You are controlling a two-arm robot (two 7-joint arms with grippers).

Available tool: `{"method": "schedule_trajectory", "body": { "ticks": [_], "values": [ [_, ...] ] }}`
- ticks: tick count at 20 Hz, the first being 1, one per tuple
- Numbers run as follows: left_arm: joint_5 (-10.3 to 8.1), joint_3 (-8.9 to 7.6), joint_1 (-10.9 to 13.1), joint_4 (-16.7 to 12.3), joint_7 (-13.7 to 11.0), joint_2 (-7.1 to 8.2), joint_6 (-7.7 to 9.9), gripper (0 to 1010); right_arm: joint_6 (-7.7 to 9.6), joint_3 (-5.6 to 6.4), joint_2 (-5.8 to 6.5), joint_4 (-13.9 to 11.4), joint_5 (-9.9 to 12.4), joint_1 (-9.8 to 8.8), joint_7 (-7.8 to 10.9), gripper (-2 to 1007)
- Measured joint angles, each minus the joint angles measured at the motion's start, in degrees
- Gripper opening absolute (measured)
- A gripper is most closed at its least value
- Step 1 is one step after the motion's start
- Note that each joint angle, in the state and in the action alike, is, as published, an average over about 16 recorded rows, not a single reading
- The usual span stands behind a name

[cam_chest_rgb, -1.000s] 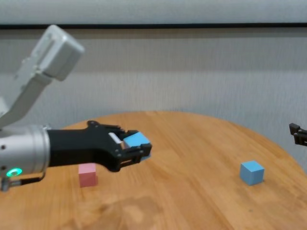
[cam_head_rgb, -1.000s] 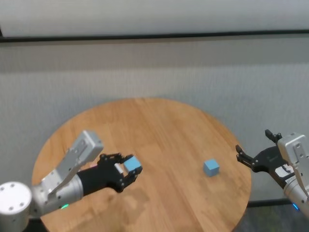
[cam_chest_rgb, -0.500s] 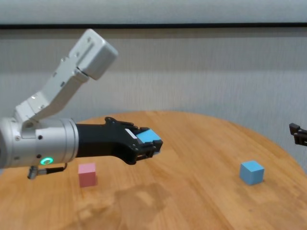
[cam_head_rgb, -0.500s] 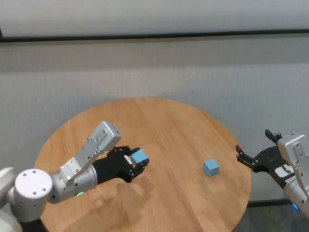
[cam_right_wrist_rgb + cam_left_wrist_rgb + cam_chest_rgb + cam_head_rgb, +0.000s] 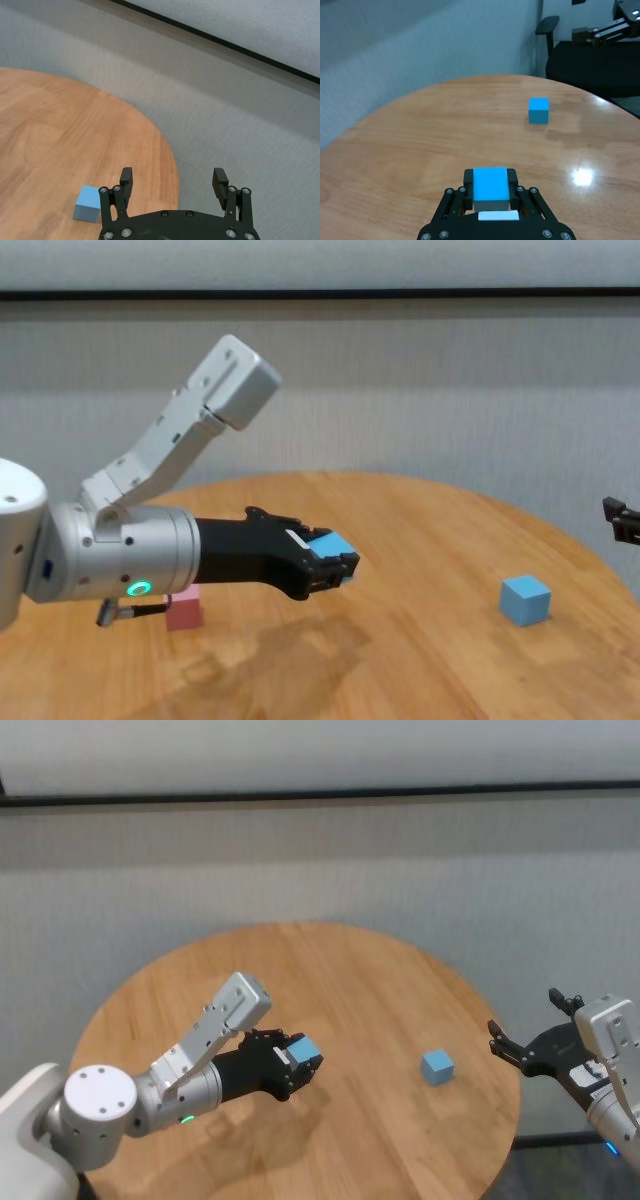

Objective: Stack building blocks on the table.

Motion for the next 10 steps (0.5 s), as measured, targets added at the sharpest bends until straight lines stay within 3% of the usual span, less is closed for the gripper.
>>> {"method": "schedule_trajectory", "body": {
  "ticks": [10],
  "values": [
    [1.3,0.63,-3.5,8.4,0.4,-3.89,-0.68,396,0.0,0.0,0.0,0.0,0.0,0.0,0.0,1004]
  ]
}}
